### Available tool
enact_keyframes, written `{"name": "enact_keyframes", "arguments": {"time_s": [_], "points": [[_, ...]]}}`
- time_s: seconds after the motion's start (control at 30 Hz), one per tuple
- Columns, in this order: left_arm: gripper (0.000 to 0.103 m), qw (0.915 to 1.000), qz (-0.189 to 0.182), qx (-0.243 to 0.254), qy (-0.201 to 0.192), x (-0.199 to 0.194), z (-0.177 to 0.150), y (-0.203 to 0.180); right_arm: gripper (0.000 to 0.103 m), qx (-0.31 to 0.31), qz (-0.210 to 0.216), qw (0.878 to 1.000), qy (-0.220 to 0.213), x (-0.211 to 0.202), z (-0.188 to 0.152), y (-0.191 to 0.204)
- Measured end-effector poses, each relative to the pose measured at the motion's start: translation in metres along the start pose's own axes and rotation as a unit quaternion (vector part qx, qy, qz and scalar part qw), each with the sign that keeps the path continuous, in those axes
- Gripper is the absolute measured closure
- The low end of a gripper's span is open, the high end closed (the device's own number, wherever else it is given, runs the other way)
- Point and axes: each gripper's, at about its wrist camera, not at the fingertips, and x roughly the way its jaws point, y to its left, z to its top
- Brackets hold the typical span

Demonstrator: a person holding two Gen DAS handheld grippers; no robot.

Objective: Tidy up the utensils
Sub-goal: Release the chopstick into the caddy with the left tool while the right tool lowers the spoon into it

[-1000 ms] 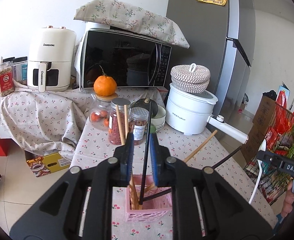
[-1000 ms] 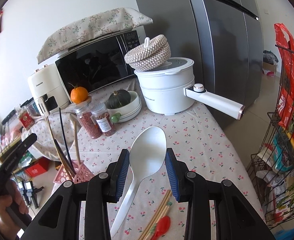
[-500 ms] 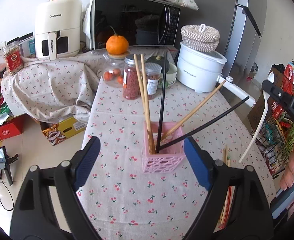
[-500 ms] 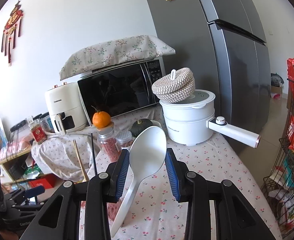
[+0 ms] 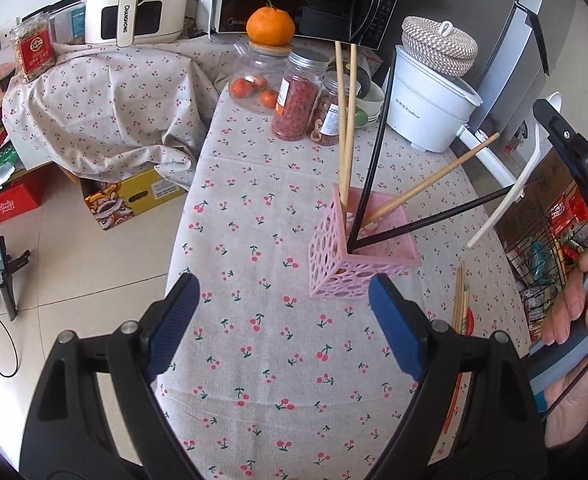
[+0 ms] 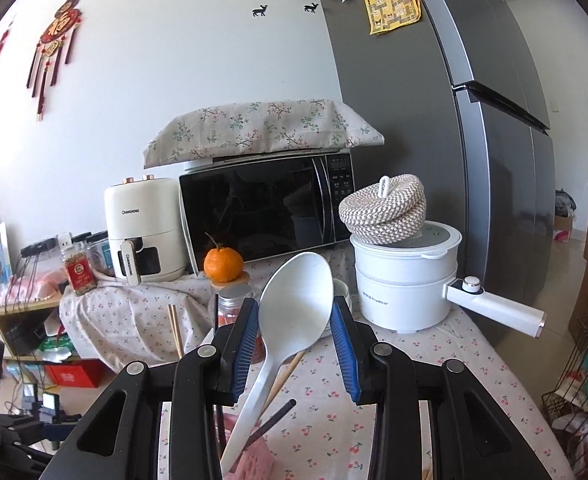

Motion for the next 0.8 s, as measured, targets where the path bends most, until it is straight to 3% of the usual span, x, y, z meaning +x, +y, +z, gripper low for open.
{"name": "enact_keyframes", "arguments": {"time_s": [0.47,0.53,0.67,0.8], "points": [[0.016,0.9998,0.009,-0.015,0.008,0.008,0.005,0.017,0.064,-0.079,0.005,0.997,-0.002,0.029,-0.019,0.048],[0.016,0.9998,0.011,-0.015,0.009,0.009,0.006,0.017,0.049,-0.081,0.010,0.997,0.000,0.029,-0.020,0.049],[0.016,0.9998,0.008,-0.014,0.013,0.011,0.005,0.015,0.044,-0.070,0.029,0.997,0.003,0.023,-0.014,0.046],[0.016,0.9999,0.003,-0.009,0.014,0.010,0.004,0.012,0.032,-0.046,0.048,0.998,0.013,0.013,-0.004,0.037]]}}
